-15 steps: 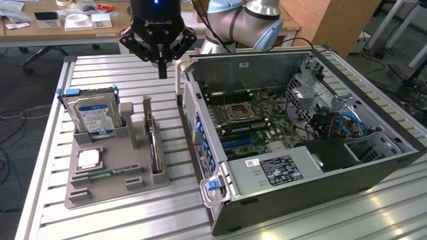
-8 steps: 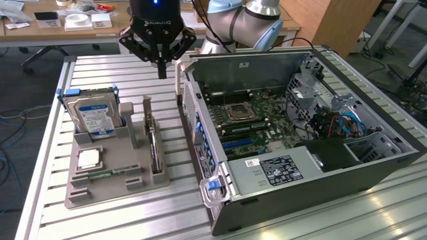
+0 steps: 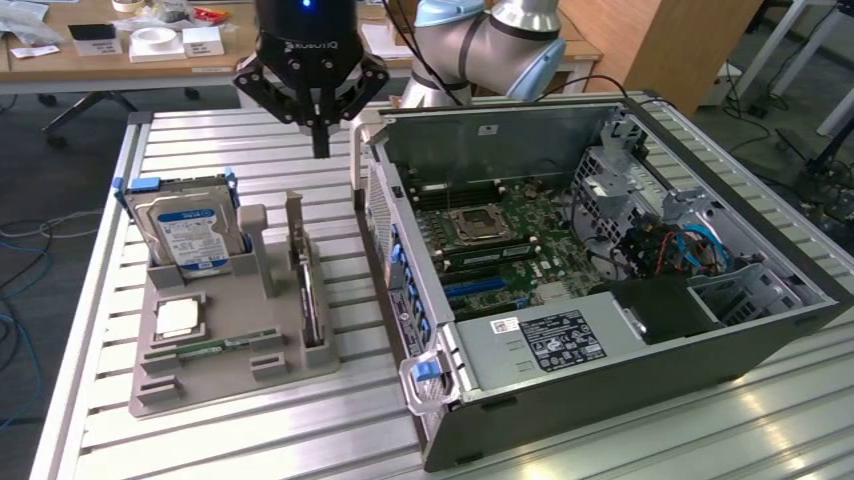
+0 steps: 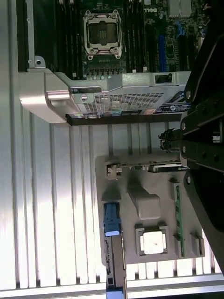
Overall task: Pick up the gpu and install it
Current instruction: 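Reach for the gpu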
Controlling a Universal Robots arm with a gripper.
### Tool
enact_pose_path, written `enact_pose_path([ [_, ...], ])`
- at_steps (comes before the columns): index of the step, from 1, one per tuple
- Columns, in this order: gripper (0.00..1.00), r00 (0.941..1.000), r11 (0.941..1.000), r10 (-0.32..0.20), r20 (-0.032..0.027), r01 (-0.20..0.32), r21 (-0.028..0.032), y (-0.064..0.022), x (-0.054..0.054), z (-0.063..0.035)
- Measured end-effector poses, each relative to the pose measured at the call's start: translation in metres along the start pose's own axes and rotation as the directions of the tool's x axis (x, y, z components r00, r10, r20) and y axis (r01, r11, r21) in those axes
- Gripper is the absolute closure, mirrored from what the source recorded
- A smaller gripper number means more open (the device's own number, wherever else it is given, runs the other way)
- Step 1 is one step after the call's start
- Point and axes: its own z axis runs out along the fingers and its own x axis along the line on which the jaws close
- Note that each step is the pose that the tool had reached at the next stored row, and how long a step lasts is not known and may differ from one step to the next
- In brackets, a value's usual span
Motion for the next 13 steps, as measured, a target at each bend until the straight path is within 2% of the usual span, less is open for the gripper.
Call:
enact_pose_path([
  [13, 0.89, 1.0, 1.0, 0.0, 0.0008, 0.0, -0.0001, -0.0008, 0.0105, -0.0003],
])
